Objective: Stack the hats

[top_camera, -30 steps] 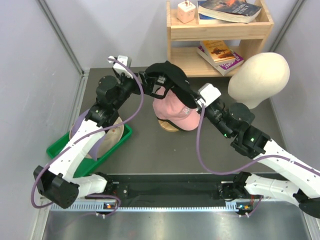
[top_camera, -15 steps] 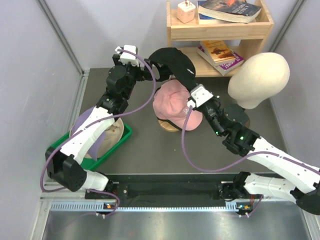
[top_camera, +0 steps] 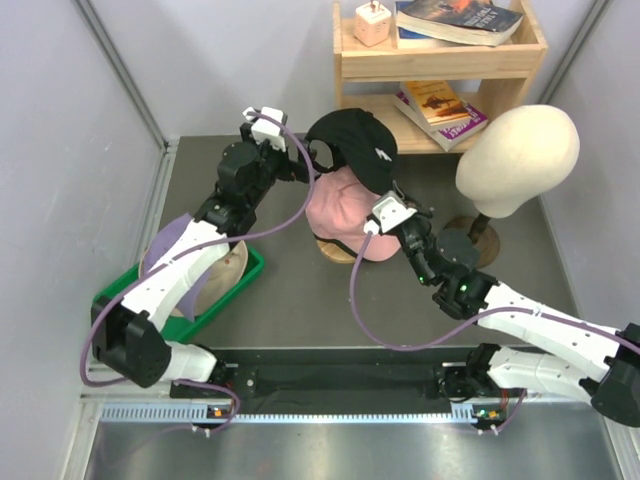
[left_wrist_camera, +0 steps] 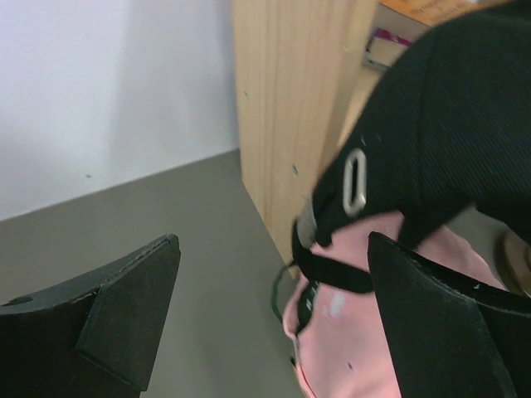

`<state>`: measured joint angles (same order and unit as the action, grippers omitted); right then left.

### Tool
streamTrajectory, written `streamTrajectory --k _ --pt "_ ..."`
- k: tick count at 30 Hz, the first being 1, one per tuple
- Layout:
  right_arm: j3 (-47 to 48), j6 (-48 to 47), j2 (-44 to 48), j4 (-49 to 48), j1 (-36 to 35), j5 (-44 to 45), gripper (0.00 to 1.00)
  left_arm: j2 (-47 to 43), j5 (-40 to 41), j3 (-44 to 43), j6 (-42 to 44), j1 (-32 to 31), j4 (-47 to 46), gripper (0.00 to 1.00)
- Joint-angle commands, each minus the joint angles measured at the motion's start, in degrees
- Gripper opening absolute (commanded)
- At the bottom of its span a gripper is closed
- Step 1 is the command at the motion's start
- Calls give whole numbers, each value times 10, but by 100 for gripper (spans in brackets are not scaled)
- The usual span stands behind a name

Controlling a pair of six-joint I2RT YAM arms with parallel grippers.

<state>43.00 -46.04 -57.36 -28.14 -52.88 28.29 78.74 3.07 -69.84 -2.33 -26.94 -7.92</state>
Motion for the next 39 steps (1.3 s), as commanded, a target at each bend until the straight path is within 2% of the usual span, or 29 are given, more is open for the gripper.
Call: streamTrajectory --k 1,4,6,10,15,20,24,28,29,31,32,33,34,35,39 --pt "-16 -17 8 -87 -27 20 0 -74 -55 31 -32 2 49 99" --pt "-32 -23 11 -104 -44 33 0 -128 -48 54 -71 2 103 99" --pt "-44 -29 10 -114 -58 48 0 -171 -87 73 -96 2 126 99" --pt "-60 -44 6 -139 -77 65 0 -226 -188 102 -214 2 132 99" --pt "-70 -55 1 -153 -100 83 0 -229 -267 128 -357 2 60 99" --pt "-78 -81 -6 -175 -121 105 0 -178 -301 132 -425 2 -16 99" --pt "-79 -92 -16 -176 -132 111 0 -155 -317 146 -483 2 -123 99" --pt "-81 -97 -21 -183 -136 113 0 -140 -332 144 -507 1 -164 96" --pt "-81 -98 -22 -183 -136 112 0 -140 -337 143 -508 0 -169 88" --pt "-82 -99 -24 -187 -136 113 0 -139 -338 138 -510 0 -169 86" --pt "-83 -100 -24 -188 -136 112 0 -139 -341 137 -511 0 -171 82" --pt "-85 -100 -25 -189 -137 113 0 -139 -343 135 -512 0 -172 73" --pt "-85 -100 -25 -193 -137 113 0 -141 -344 132 -512 0 -160 72" --pt "-87 -102 -25 -197 -137 113 0 -142 -344 125 -509 0 -148 71" --pt "-91 -103 -18 -199 -137 112 0 -165 -313 128 -494 0 -120 84"
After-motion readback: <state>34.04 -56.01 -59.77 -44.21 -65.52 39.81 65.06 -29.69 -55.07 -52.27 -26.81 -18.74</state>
